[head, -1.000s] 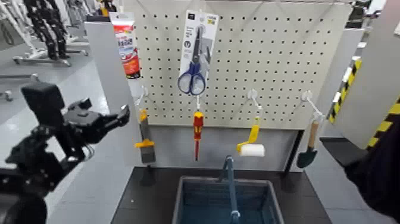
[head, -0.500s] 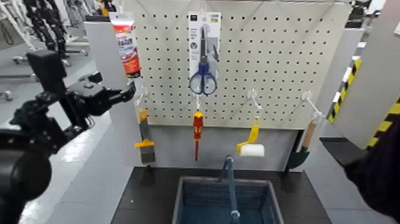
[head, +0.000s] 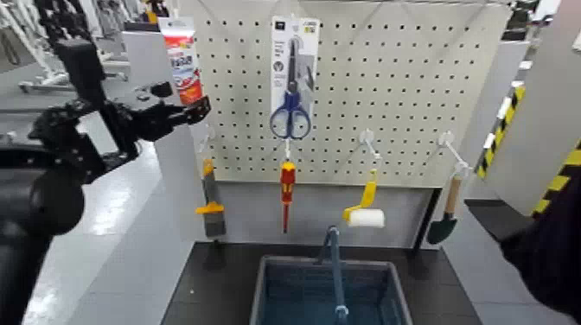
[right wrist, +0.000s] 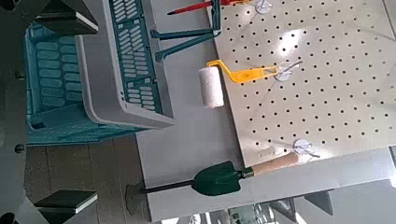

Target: Put the red glue tube into the crate.

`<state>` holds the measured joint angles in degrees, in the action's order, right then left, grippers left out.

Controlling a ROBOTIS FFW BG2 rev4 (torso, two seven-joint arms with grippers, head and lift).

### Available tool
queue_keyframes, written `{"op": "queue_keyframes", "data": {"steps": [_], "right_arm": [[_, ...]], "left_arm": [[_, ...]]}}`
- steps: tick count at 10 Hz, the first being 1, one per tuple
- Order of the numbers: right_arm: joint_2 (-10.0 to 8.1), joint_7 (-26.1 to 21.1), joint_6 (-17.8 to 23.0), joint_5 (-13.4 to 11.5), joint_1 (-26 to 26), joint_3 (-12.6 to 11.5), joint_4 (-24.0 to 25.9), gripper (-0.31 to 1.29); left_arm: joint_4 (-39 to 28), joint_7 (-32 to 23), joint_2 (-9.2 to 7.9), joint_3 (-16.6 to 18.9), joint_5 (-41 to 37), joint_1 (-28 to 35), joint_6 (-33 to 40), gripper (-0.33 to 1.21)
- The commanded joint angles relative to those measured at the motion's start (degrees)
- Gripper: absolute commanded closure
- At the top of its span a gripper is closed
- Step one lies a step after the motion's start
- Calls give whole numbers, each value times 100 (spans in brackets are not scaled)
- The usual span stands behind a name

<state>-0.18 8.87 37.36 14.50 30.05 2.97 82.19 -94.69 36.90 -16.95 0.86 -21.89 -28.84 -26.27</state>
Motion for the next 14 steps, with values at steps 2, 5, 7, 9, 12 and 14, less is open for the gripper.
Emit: {"op": "queue_keyframes", "data": {"steps": [2, 5, 7, 9, 12, 14], "right_arm": [[721, 0, 52, 9, -17, 2, -36, 6], [721, 0, 61, 9, -25, 2, -45, 6], [721, 0, 61, 18, -17, 2, -45, 6], [729, 0, 61, 18, -17, 2, -45, 6], [729, 0, 61, 18, -17, 2, -45, 6], [729, 0, 61, 18, -17, 2, -45, 6]], "left_arm": [[407, 485, -54, -209, -105, -438, -203, 31], [354, 520, -10, -191, -122, -464, -229, 116], [346, 520, -10, -191, -149, -464, -247, 118], [337, 520, -10, -182, -175, -473, -256, 118], [311, 529, -37, -191, -184, -500, -291, 118], [284, 529, -37, -174, -184, -500, -291, 118]]}}
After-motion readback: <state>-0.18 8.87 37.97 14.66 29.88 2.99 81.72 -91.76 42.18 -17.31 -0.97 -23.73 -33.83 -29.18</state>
